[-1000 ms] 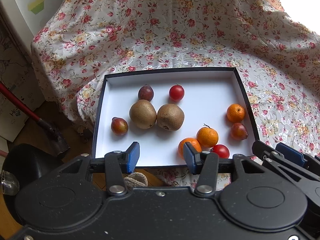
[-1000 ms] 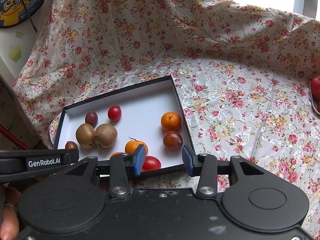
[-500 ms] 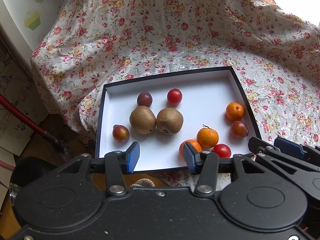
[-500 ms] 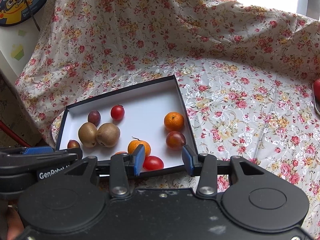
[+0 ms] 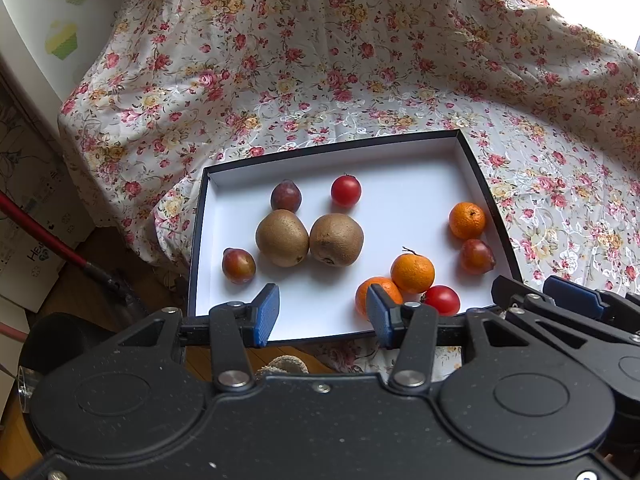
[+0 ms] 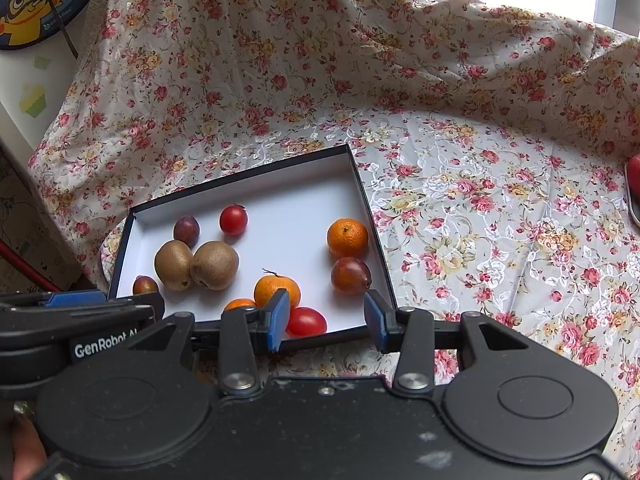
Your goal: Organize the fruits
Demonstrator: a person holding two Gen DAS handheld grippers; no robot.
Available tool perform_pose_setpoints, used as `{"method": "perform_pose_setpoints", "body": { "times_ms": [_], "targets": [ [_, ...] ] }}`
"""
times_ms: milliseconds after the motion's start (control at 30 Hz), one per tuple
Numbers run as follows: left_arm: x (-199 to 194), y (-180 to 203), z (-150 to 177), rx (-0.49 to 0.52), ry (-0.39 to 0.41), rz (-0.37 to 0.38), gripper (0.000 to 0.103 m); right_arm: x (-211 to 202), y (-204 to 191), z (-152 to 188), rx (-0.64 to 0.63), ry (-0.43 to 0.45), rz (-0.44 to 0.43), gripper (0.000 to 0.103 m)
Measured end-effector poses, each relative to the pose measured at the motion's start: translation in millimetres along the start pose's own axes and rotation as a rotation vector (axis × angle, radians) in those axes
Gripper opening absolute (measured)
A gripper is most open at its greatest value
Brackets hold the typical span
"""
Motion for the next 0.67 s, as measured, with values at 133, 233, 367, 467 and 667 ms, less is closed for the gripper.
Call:
{"method": "perform_pose_setpoints", "body": {
  "times_ms": [133,233,367,467,667],
  "targets": [
    [0.2,0.2,0.1,0.003,-0.002,0.002,0.057,1.1,0.0,-0.5,0.005,-0.004,-0.002,0.044],
    [0.5,0.5,0.4,0.005,-0.003,0.005,0.057,1.3,-0.1,-0.6,0.003,-0.005,-0.001,0.044],
    [1.4,1.3,0.7,0.009,-0.006,0.002,0.057,2.7,-0.8,-1.0,0.004,-0.011,0.001,0.044],
    [2.1,1.3,0.6,0.010,-0.009,0.004,0.057,3.1,-0.9,-1.2,0.006,-0.014,0.001,0.044],
    [2.1,3.8,1.3,0.022,-0.007,-0.001,0.057,5.3,-0.2,-1.4,0.010,-0.020,0.002,0.044]
  ]
}}
Point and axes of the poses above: each gripper's, at about its wrist camera, not at the fingertips, and x roughly the way its jaws point, y to its right, z to its underside, the point moved 1 cm from there along x, roughly the way its jaws point, and after that the axes turned 9 degrees about -y, right-handed, at the moved point
